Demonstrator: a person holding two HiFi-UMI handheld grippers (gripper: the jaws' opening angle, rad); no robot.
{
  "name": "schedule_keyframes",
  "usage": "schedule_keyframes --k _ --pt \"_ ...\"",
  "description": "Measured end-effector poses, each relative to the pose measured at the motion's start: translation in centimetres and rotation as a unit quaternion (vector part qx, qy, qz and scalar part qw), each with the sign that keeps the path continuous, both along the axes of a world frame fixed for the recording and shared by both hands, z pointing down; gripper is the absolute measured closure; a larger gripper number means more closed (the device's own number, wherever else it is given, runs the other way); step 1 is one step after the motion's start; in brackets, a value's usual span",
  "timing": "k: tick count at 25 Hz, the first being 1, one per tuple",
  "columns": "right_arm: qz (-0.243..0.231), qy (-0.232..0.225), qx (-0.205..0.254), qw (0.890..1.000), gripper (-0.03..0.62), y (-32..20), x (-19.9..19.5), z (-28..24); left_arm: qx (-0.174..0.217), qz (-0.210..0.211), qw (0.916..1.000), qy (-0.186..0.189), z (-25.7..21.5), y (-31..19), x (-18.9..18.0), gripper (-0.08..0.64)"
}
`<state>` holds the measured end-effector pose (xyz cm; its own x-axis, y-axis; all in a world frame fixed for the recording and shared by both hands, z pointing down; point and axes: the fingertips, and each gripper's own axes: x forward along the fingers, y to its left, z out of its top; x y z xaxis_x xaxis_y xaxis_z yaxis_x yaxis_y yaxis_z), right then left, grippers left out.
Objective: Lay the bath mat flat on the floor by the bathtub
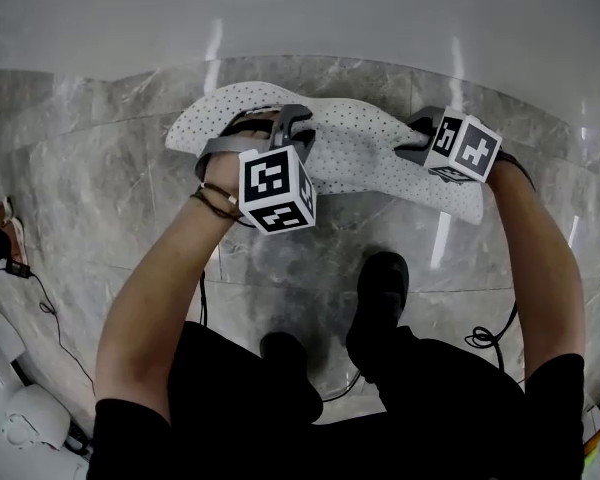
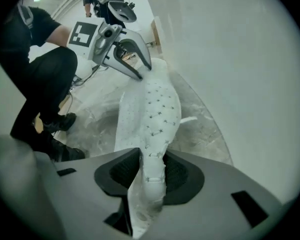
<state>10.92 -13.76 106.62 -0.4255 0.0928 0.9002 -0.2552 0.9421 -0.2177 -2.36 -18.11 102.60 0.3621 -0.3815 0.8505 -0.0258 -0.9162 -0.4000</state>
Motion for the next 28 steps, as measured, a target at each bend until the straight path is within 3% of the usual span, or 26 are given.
schedule_keyframes --k 1,3,5,7,10,12,14,18,20,23,26,28 --pt "0.001 0.012 0.021 1.000 0.454 -0.9 0.3 -0.1 0.018 -0.026 0.9994 0.009 -0.6 -1.4 -0.3 0.468" --pt "0.009 0.044 0.073 0.996 0.445 -3.2 1.2 0.0 0.037 -0.066 0.9967 0.028 -1.8 -3.2 -1.2 0.441" --pt "0.016 0.082 0.135 0.987 0.418 -6.0 2.1 0.2 0.019 -0.078 0.9962 0.034 -1.7 -2.9 -1.8 0.426" --pt "-0.002 0.117 0.200 0.973 0.390 -8.4 2.1 0.0 -0.018 -0.053 0.9982 0.019 -0.1 -0.6 -1.8 0.426" --pt "-0.020 0.151 0.284 0.947 0.373 -11.4 1.5 -1.1 -0.093 0.037 0.9945 -0.029 2.9 5.8 -0.9 0.436" --pt "-0.002 0.148 0.296 0.944 0.351 -12.2 1.3 -2.1 -0.146 0.090 0.9827 -0.069 5.0 10.4 -0.4 0.413" --pt "0.025 0.124 0.306 0.944 0.342 -11.8 1.0 -3.5 -0.179 0.121 0.9706 -0.106 7.0 13.8 -0.3 0.334" --pt "0.053 0.058 0.367 0.927 0.344 -9.3 0.1 -8.4 -0.211 0.100 0.9640 -0.128 9.8 15.0 -0.6 0.301" --pt "0.050 0.011 0.348 0.936 0.348 -6.0 -0.8 -9.9 -0.213 0.074 0.9658 -0.128 10.5 13.8 -1.1 0.296" --pt "0.033 -0.038 0.262 0.964 0.364 1.6 -1.8 -8.2 -0.228 0.026 0.9670 -0.110 10.8 12.2 -1.6 0.296" --pt "0.014 -0.025 0.195 0.980 0.376 8.0 -1.8 -4.0 -0.258 -0.013 0.9602 -0.106 11.0 11.6 -2.6 0.296" --pt "0.005 0.008 0.155 0.988 0.376 10.8 -1.0 -0.6 -0.268 -0.017 0.9567 -0.112 11.1 11.9 -3.1 0.296"
